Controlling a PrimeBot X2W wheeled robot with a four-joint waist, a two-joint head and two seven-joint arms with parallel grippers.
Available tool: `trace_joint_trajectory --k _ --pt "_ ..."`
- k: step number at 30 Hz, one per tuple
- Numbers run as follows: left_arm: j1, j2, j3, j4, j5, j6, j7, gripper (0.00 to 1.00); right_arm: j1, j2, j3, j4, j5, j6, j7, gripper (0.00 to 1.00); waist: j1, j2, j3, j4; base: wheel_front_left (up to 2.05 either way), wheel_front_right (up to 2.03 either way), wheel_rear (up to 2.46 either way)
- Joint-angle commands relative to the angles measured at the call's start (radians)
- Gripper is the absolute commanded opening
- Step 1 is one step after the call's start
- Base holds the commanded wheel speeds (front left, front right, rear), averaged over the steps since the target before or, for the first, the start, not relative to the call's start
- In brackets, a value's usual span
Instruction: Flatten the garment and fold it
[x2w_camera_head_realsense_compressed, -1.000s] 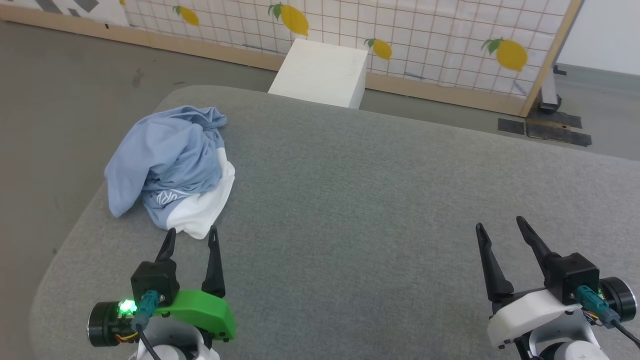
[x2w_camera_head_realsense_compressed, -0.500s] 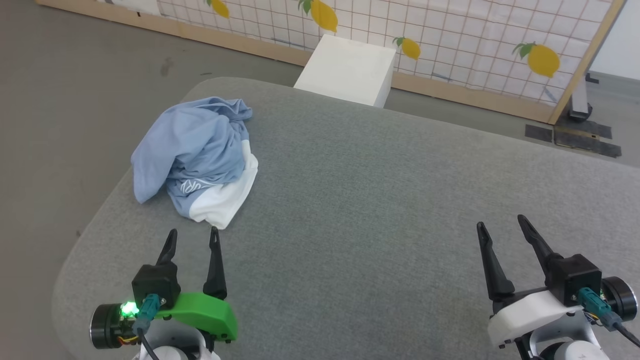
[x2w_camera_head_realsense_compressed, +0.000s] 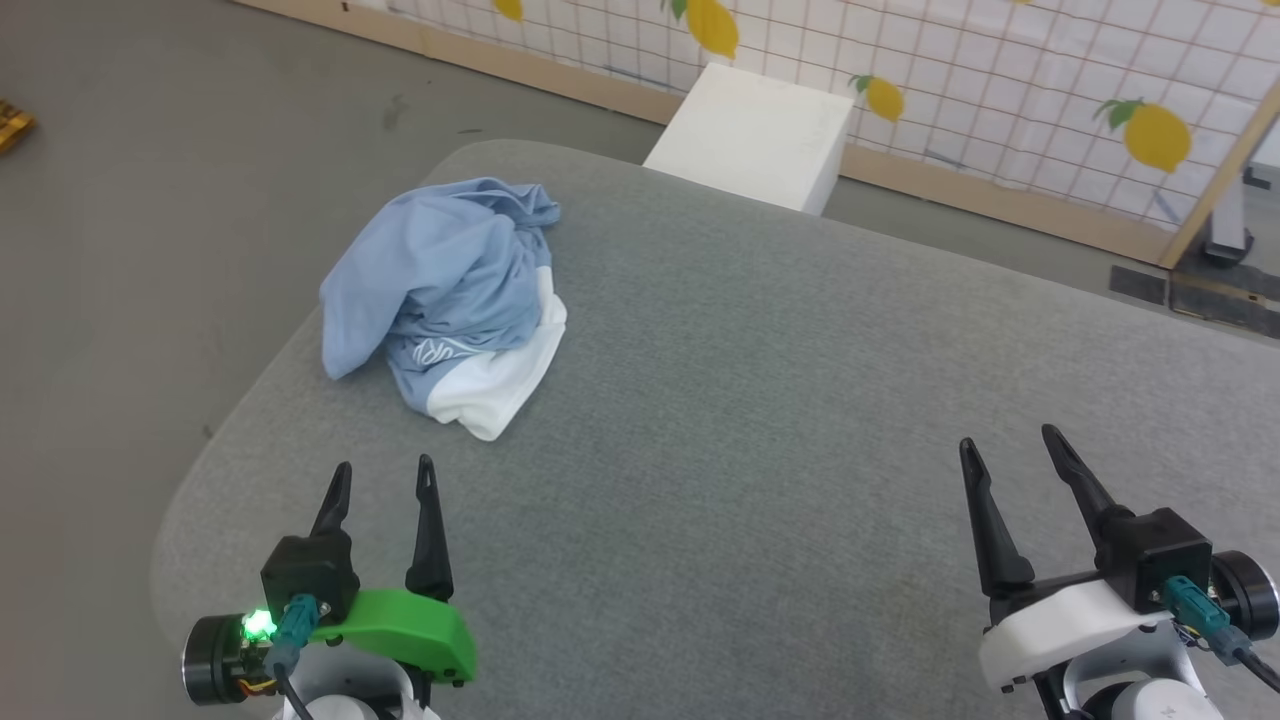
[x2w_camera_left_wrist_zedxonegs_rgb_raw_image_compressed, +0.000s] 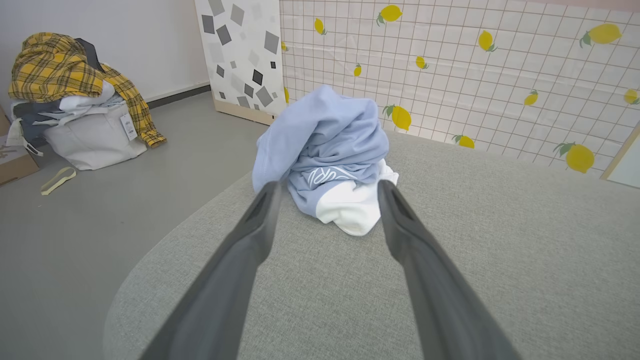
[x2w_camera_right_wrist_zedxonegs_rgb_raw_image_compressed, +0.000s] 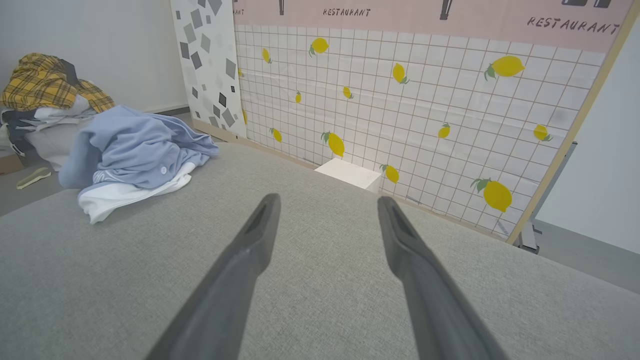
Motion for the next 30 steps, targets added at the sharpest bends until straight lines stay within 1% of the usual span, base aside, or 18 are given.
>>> trace_joint_trajectory --k 1,8,30 --pt "-0.013 0.008 -0.004 0.003 -0.005 0.008 -0.014 1.0 -0.021 0.002 -0.003 0.003 -0.004 -0.001 -0.012 1.0 -0.0001 0.0 0.003 0.015 0.0 0.0 0.0" --pt "-0.013 0.012 -0.015 0.012 -0.021 0.022 -0.031 1.0 -0.023 0.002 -0.005 0.005 -0.004 -0.001 -0.025 1.0 -0.0001 0.0 0.003 0.059 0.0 0.0 0.0" --pt "-0.017 0.024 -0.038 0.034 -0.064 0.059 -0.076 1.0 -0.03 0.002 -0.009 0.005 -0.009 -0.002 -0.054 1.0 -0.0001 0.0 0.014 0.164 0.0 0.0 0.0"
